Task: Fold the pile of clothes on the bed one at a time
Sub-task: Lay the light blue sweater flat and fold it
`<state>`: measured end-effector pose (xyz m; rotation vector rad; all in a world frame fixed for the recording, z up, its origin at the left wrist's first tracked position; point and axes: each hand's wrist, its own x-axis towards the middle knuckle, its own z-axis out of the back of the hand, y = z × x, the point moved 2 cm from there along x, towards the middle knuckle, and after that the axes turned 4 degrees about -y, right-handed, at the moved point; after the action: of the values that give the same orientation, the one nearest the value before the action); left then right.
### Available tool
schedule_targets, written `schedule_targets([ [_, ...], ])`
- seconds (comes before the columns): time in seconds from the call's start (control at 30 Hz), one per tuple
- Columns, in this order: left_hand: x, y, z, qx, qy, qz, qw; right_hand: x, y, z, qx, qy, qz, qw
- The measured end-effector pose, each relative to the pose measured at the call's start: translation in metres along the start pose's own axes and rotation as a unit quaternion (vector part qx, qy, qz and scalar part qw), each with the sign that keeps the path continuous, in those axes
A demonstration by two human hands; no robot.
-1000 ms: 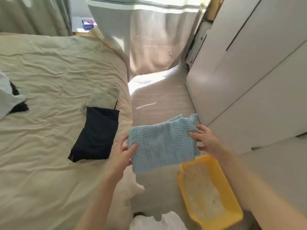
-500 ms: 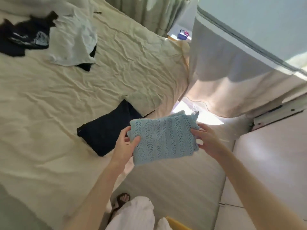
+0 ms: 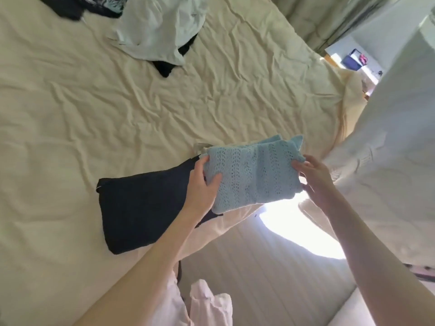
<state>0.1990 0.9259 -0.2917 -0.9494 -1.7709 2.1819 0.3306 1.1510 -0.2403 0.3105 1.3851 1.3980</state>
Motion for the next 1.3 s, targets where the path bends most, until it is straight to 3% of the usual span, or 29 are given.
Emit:
schedule_targets([
  [0.2, 0.060, 0.031, -0.031, 0.011, -0.054, 0.020, 0.998, 0.092, -0.017, -0.018, -0.008, -0.012, 0.017, 1.000],
  [0.33, 0.076, 0.073, -0.034, 0.098, -0.073, 0.065, 0.990, 0.133, -0.066, -0.033, -0.102, -0.006, -0.013, 0.995],
  [0.47, 0.070, 0.074, -0.021, 0.150, -0.065, 0.016, 0.986, 0.134, -0.082, -0.041, -0.146, -0.043, 0.007, 0.988],
  [0.53, 0.063, 0.067, -0.002, 0.203, -0.074, -0.022, 0.976, 0.118, -0.076, -0.043, -0.183, -0.068, 0.076, 0.978],
  [0.63, 0.051, 0.060, 0.042, 0.346, -0.096, -0.100, 0.928, 0.075, -0.069, -0.053, -0.317, -0.117, 0.251, 0.907],
  [0.7, 0.041, 0.062, 0.076, 0.445, -0.119, -0.120, 0.879, 0.034, -0.070, -0.075, -0.340, -0.080, 0.339, 0.874],
  [0.77, 0.027, 0.073, 0.110, 0.505, -0.166, -0.077, 0.844, -0.006, -0.078, -0.104, -0.335, 0.013, 0.409, 0.849],
  [0.87, 0.008, 0.097, 0.150, 0.411, -0.263, 0.106, 0.866, -0.051, -0.095, -0.157, -0.335, 0.156, 0.460, 0.808],
  [0.93, 0.002, 0.117, 0.166, 0.248, -0.310, 0.238, 0.887, -0.058, -0.107, -0.190, -0.388, 0.198, 0.445, 0.783],
  [1.0, -0.001, 0.135, 0.168, 0.082, -0.289, 0.313, 0.901, -0.052, -0.121, -0.213, -0.466, 0.215, 0.378, 0.771],
  [1.07, -0.002, 0.147, 0.166, 0.015, -0.257, 0.308, 0.916, -0.043, -0.140, -0.226, -0.536, 0.239, 0.323, 0.743],
  [1.13, -0.003, 0.153, 0.167, 0.014, -0.273, 0.277, 0.921, -0.038, -0.154, -0.233, -0.568, 0.261, 0.311, 0.716],
  [1.3, -0.015, 0.155, 0.167, 0.089, -0.351, 0.179, 0.915, -0.037, -0.155, -0.249, -0.564, 0.278, 0.319, 0.709],
])
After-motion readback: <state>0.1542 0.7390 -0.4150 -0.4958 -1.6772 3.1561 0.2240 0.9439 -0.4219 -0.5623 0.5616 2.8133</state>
